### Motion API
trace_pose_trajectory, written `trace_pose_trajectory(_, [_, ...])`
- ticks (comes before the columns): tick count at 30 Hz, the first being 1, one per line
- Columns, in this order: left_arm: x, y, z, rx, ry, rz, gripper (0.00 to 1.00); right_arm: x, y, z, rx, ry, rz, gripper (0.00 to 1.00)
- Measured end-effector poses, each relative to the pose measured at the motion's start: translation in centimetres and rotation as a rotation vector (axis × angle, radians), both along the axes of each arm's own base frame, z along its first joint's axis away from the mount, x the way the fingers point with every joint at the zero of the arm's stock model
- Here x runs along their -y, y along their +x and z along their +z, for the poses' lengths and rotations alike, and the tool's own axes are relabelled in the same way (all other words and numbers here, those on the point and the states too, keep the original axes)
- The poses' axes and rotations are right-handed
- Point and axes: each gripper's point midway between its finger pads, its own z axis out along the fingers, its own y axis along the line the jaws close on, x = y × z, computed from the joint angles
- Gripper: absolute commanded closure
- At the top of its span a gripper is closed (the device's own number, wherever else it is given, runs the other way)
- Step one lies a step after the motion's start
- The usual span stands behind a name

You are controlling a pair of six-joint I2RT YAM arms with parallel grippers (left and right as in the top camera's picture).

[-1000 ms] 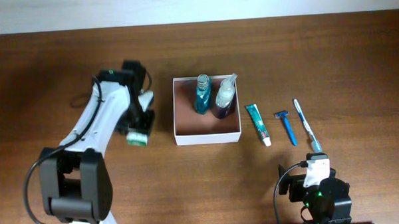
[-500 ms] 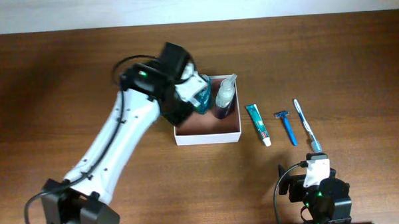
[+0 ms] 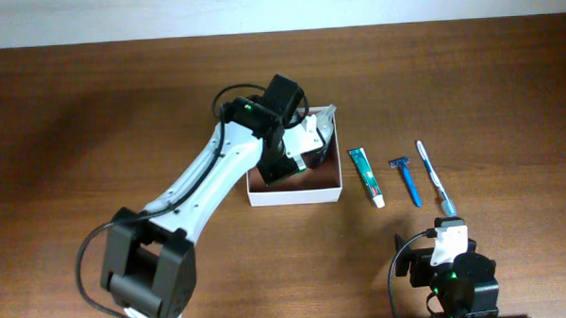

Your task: Pack container

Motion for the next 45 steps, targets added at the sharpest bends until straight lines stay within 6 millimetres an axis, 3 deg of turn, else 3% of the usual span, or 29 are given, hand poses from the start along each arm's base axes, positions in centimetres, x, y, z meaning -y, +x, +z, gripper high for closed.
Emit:
trace_pose_trajectory(1, [0.0, -0.1, -0.4, -0.009, 0.006, -0.003, 0.00, 0.0, 0.0, 0.0, 0.000, 0.000, 0.000, 0.01])
trace_pose_trajectory(7, [-0.3, -0.4, -0.7, -0.035, 0.014, 0.041, 0.00, 0.0, 0.0, 0.0, 0.000, 0.000, 0.000, 0.01])
trace_pose_trajectory(11, [-1.8, -2.0, 0.0, -0.115, 0.057, 0.096, 0.00, 0.0, 0.0, 0.0, 0.000, 0.000, 0.000, 0.01])
trace_pose_trajectory(16, [-3.2, -2.1, 3.7, -0.107, 0.073, 0.187, 0.00, 0.0, 0.0, 0.0, 0.000, 0.000, 0.000, 0.01])
trace_pose_trajectory(21, [-7.9, -1.6, 9.8, 0.007, 0.085, 0.417, 0.00, 0.0, 0.0, 0.0, 0.000, 0.000, 0.000, 0.01])
trace_pose_trajectory(26, [-16.3, -2.1, 15.4, 0.126, 0.040, 0.762, 0.00, 0.0, 0.0, 0.0, 0.000, 0.000, 0.000, 0.01])
trace_pose_trajectory(29, [-21.2, -3.0, 17.6, 0.180, 0.000, 0.976, 0.00, 0.0, 0.0, 0.0, 0.000, -0.001, 0.000, 0.01])
trace_pose_trajectory(34, [-26.1, -4.4, 19.5, 0.223, -0.070, 1.194, 0.00, 0.0, 0.0, 0.0, 0.000, 0.000, 0.000, 0.01])
trace_pose_trajectory(38, [-27.6, -4.9, 19.7, 0.221, -0.096, 1.266, 0.00, 0.0, 0.0, 0.0, 0.000, 0.000, 0.000, 0.01])
trace_pose_trajectory(45, [-27.2, -4.5, 19.8, 0.215, -0.140, 1.266, 0.00, 0.0, 0.0, 0.0, 0.000, 0.000, 0.000, 0.01])
